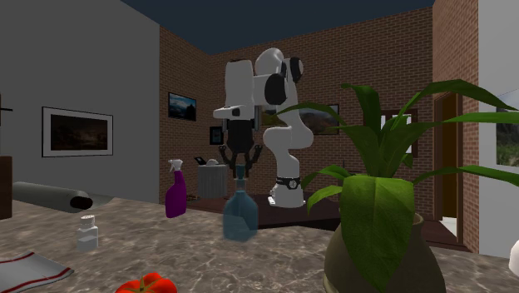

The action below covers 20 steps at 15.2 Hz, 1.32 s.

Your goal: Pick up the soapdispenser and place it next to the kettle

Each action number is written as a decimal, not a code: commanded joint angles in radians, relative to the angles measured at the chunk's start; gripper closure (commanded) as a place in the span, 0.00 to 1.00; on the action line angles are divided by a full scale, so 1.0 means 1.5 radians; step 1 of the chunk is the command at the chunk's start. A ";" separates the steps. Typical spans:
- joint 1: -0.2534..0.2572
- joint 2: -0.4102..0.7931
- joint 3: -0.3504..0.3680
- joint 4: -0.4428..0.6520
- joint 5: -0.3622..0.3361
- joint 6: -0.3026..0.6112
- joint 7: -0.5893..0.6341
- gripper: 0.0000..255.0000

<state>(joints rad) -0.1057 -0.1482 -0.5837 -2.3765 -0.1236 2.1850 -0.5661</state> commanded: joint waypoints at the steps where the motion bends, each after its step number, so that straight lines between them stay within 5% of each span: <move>1: -0.001 -0.014 0.003 0.008 -0.007 -0.020 0.005 1.00; 20: -0.003 -0.088 0.031 0.120 -0.028 -0.200 0.026 1.00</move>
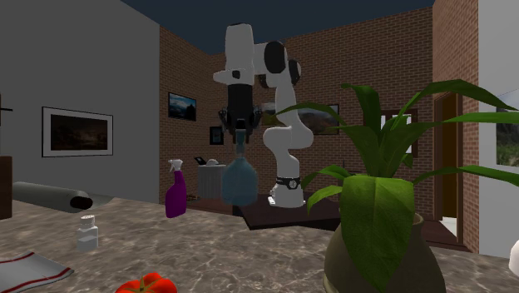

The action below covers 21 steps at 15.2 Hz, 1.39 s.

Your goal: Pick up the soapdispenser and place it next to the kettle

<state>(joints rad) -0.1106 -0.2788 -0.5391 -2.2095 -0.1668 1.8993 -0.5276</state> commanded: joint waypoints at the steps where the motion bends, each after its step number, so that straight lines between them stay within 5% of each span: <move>1: 0.001 -0.003 0.003 0.016 0.000 -0.018 0.001 1.00; 21: 0.008 -0.010 0.021 0.189 0.008 -0.198 -0.004 1.00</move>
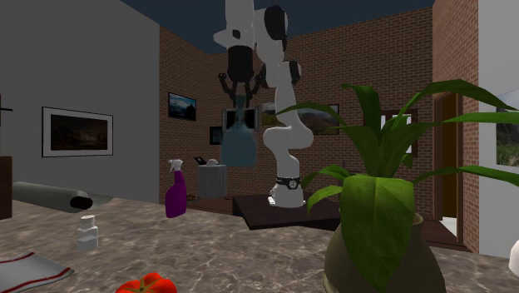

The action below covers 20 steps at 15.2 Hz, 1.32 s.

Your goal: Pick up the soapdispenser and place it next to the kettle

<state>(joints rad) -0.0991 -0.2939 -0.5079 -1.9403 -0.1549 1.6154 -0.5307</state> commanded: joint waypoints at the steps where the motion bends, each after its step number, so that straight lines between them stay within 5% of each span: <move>1: 0.000 0.002 0.000 0.019 0.001 -0.017 -0.002 1.00; 12: 0.005 0.027 0.001 0.136 0.013 -0.111 -0.014 1.00; 20: 0.051 0.014 0.090 0.114 0.038 -0.111 0.123 1.00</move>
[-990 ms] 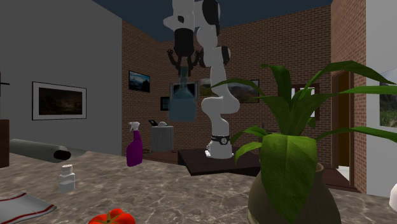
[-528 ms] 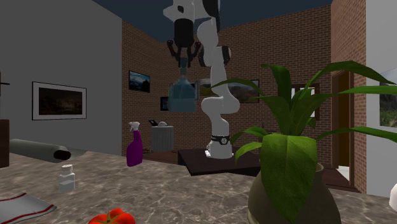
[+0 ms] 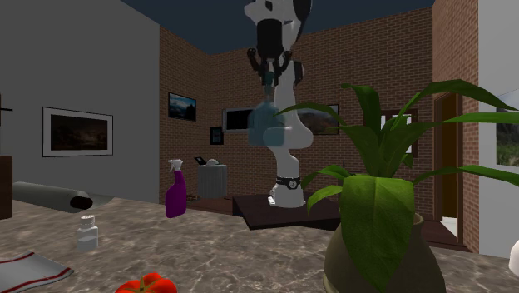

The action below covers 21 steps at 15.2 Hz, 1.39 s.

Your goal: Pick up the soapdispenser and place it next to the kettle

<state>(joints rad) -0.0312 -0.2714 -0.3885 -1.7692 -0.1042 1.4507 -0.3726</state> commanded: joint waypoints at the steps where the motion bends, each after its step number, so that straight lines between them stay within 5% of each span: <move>1: 0.012 0.001 0.021 0.000 0.008 -0.001 0.033 1.00; 11: 0.073 0.058 0.112 0.049 0.053 0.001 0.183 1.00; 21: 0.134 0.180 0.185 0.185 0.088 -0.013 0.317 1.00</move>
<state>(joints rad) 0.1593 -0.0243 -0.1230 -1.5185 0.0237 1.4331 0.0790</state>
